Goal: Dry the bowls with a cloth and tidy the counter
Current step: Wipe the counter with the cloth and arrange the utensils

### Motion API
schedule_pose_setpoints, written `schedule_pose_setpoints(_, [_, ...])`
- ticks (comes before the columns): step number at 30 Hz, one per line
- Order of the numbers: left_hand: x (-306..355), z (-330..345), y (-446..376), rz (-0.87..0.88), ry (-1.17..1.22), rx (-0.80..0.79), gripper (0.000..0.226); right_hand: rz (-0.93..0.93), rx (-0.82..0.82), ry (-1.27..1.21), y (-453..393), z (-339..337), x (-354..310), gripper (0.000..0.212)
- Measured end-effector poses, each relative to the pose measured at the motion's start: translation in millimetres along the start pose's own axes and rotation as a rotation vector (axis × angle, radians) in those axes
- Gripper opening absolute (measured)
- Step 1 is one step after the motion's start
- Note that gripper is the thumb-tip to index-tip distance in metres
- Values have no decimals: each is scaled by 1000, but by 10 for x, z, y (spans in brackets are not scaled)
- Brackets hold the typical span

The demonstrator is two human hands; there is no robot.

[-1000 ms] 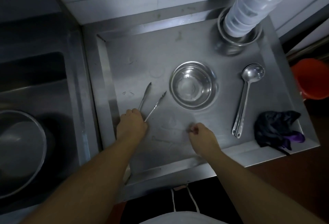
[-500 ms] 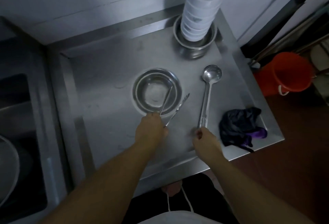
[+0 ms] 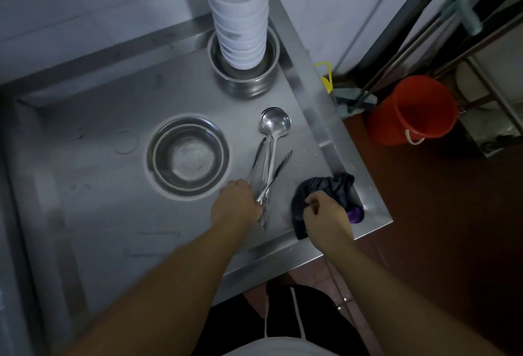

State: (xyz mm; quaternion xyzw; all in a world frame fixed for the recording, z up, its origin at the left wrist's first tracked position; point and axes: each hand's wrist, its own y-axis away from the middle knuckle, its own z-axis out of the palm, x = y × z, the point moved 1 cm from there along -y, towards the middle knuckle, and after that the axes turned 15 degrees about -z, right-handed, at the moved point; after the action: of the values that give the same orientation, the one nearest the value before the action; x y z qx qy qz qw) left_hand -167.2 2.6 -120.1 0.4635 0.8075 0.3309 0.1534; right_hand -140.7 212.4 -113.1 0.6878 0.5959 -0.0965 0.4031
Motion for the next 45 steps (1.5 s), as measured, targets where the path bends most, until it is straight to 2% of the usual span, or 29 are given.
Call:
schedule_pose_setpoints(2, [52, 35, -15, -7, -2, 15, 55, -94, -1, 93, -26, -37, 7, 23])
schedule_pose_setpoints(4, [80, 66, -27, -11, 2, 31, 51, -238, -1, 293, -54, -49, 2, 32])
schedule_pose_setpoints(7, [112, 93, -59, -21, 10, 35, 49, -372, -59, 523, -145, -73, 22, 55])
schedule_pose_setpoints(9, [123, 97, -83, -26, 22, 30, 49, -380, -194, 623, -243, -58, 104, 72])
schedule_pose_setpoints(11, [123, 109, -90, -35, 31, 28, 49, -369, -307, 657, -321, -25, 238, 80])
schedule_pose_setpoints(16, [95, 126, -76, -42, 55, 24, 50, -352, -375, 651, -263, 28, 422, 89])
schedule_pose_setpoints(27, [-204, -75, 179, -100, 129, -14, 54, -405, -413, 669, 210, 89, 554, 74])
schedule_pose_setpoints(31, [-675, -199, 307, -168, 185, 18, 63, -432, -427, 658, 357, 249, 546, 70])
schedule_pose_setpoints(36, [-1400, -286, 368, -272, 205, 23, 56, -499, -470, 621, 605, 713, 248, 65])
schedule_pose_setpoints(41, [-2160, -361, 334, -284, 254, 59, 47, -512, -475, 612, 906, 1288, -191, 63])
schedule_pose_setpoints(45, [-2701, -448, 265, -236, 222, 77, 43, -558, -546, 609, 1146, 1844, -660, 64])
